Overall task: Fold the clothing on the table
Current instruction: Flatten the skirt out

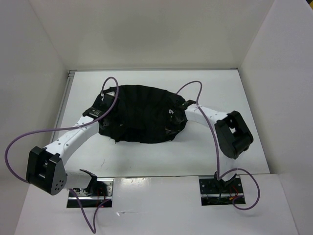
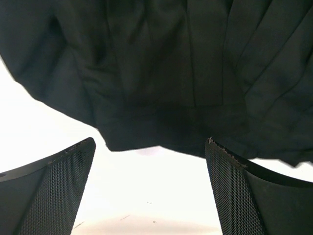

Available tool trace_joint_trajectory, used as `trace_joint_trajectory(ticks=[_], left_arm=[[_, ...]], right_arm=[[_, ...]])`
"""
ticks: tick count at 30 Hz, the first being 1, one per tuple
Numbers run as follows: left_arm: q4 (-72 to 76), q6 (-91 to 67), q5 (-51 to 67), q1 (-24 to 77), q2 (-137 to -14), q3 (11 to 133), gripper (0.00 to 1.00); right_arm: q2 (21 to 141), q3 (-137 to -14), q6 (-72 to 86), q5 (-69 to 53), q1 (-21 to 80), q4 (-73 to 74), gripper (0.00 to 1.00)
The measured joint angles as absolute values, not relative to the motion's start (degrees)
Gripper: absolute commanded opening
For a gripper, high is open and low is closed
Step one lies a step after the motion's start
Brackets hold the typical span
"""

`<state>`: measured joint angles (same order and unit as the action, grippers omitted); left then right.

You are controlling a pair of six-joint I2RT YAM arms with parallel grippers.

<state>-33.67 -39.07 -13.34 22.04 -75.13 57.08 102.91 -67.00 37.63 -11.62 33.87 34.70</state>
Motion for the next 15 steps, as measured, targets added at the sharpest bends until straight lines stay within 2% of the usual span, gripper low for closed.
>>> trace_joint_trajectory(ticks=[7, 9, 10, 11, 12, 14, 15], left_arm=[[-31.44, -42.30, -9.21, 21.28, -76.62, 52.56, 0.99], [-30.65, -42.92, -8.91, 21.23, -77.23, 51.79, 0.93], [-29.91, -43.81, -8.34, 21.21, -77.45, 51.00, 0.69], [-29.36, -44.14, -7.99, 21.19, -77.49, 50.50, 0.51], [-28.36, -44.53, -7.27, 21.19, -77.49, 49.67, 0.39], [-27.29, -45.58, -6.50, 21.19, -77.71, 48.36, 0.26], [-26.89, -45.67, -6.15, 21.19, -78.06, 47.92, 0.26]], right_arm=[[91.18, -69.49, 37.17, -7.88, 31.64, 37.85, 0.00], [89.86, -69.47, 36.99, -7.38, 30.74, 38.50, 0.00], [89.60, -69.47, 36.91, -7.07, 30.35, 38.83, 0.00], [89.60, -69.47, 36.80, -6.79, 30.02, 39.05, 0.00], [89.62, -69.47, 36.69, -6.66, 29.80, 39.35, 0.00], [89.62, -69.47, 36.53, -6.48, 29.67, 40.07, 0.00], [89.62, -69.47, 36.51, -6.35, 29.67, 40.32, 0.00]])
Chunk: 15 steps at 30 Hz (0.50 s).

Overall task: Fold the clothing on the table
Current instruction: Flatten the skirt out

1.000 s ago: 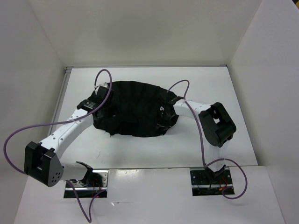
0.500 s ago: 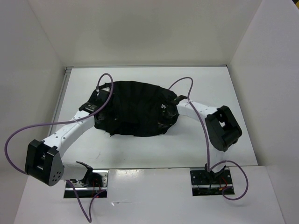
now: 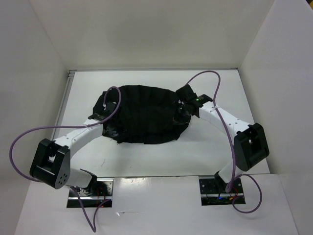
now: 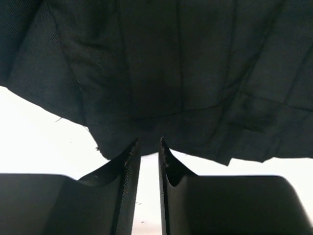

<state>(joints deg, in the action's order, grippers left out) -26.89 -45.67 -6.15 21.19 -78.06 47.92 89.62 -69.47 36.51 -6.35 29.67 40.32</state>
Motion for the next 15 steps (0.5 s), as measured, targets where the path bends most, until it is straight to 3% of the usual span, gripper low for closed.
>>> trace_joint_trajectory(ticks=[4, 7, 8, 9, 12, 15], left_arm=[[-26.02, -45.67, -6.07, 21.19, -81.67, 47.59, 0.25], [-25.69, -45.65, -6.15, 21.19, -83.44, 47.16, 0.30], [-25.69, -45.63, -6.15, 21.19, -83.81, 46.98, 0.35], [-25.78, -45.56, -6.20, 21.19, -84.01, 46.87, 0.49], [-26.61, -45.52, -7.07, 21.19, -84.09, 47.00, 0.66], [-28.64, -45.65, -8.95, 21.19, -83.26, 47.51, 0.68]], right_arm=[[89.62, -69.45, 35.90, -5.80, 29.06, 41.69, 0.00], [89.62, -69.45, 35.18, -5.54, 27.97, 42.02, 0.00], [89.62, -69.45, 35.03, -5.41, 27.68, 42.13, 0.00], [89.62, -69.45, 34.85, -5.30, 27.57, 42.24, 0.00], [89.62, -69.45, 34.63, -5.15, 27.14, 42.57, 0.00], [89.62, -69.45, 34.39, -5.13, 27.09, 43.05, 0.00]])
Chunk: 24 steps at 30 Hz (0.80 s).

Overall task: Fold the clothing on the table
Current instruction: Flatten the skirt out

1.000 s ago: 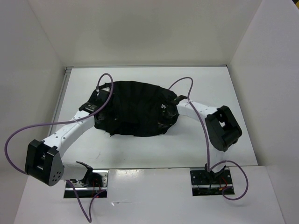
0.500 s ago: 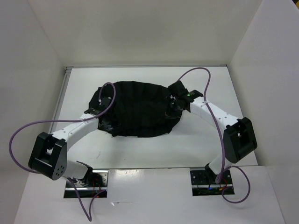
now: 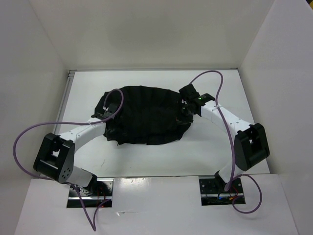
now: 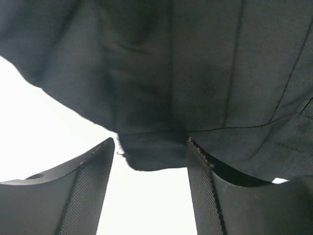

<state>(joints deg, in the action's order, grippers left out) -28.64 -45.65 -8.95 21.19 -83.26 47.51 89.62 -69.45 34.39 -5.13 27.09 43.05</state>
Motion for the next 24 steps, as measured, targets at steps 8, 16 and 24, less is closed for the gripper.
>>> trace_joint_trajectory(ticks=[8, 16, 24], left_arm=[[-31.53, -45.78, -11.09, 21.19, -82.15, 48.36, 0.64], [-28.93, -46.87, -9.63, 21.19, -82.59, 47.55, 0.44], [-27.86, -46.87, -8.58, 21.19, -85.73, 47.33, 0.44]], right_arm=[[90.28, -69.47, 33.43, -5.15, 27.09, 43.42, 0.00], [91.55, -69.47, 32.91, -5.15, 27.07, 43.83, 0.00], [91.57, -69.49, 32.29, -5.19, 26.52, 44.14, 0.00]])
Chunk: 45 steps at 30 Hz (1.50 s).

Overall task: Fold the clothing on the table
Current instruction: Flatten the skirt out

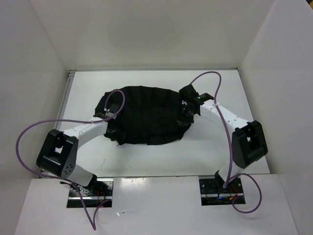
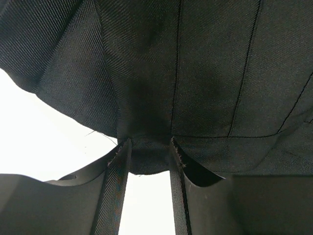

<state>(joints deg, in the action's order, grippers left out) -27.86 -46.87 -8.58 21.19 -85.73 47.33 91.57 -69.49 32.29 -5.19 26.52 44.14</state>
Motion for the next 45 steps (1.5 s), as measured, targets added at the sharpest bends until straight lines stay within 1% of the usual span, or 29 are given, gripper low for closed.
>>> trace_joint_trajectory(ticks=[12, 16, 35, 36, 39, 40, 42, 45], left_arm=[[-32.91, -46.94, -11.38, 21.19, -80.86, 48.66, 0.45], [-32.95, -46.96, -11.27, 21.19, -80.88, 48.49, 0.41], [-29.71, -46.94, -8.69, 21.17, -87.77, 47.48, 0.41], [-29.41, -46.94, -8.29, 21.17, -88.03, 47.48, 0.31], [-28.14, -47.05, -6.61, 21.10, -88.40, 47.51, 0.10], [-27.75, -47.09, -6.04, 21.08, -88.42, 47.55, 0.07], [-27.55, -46.74, -5.32, 21.08, -88.71, 47.94, 0.03], [-28.10, -46.50, -4.03, 21.15, -88.97, 49.19, 0.03]], right_arm=[[92.09, -69.56, 31.64, -5.34, 25.61, 44.25, 0.00], [92.79, -69.65, 31.44, -5.39, 25.56, 44.31, 0.00], [92.84, -69.76, 30.76, -5.56, 24.88, 44.40, 0.00], [92.84, -69.76, 30.72, -5.56, 24.77, 44.40, 0.00], [92.84, -69.76, 30.57, -5.56, 24.47, 44.40, 0.00], [92.84, -69.76, 30.55, -5.56, 24.38, 44.40, 0.00], [92.84, -69.76, 30.52, -5.54, 24.18, 44.47, 0.00], [92.84, -69.76, 30.30, -5.54, 23.86, 44.58, 0.00]])
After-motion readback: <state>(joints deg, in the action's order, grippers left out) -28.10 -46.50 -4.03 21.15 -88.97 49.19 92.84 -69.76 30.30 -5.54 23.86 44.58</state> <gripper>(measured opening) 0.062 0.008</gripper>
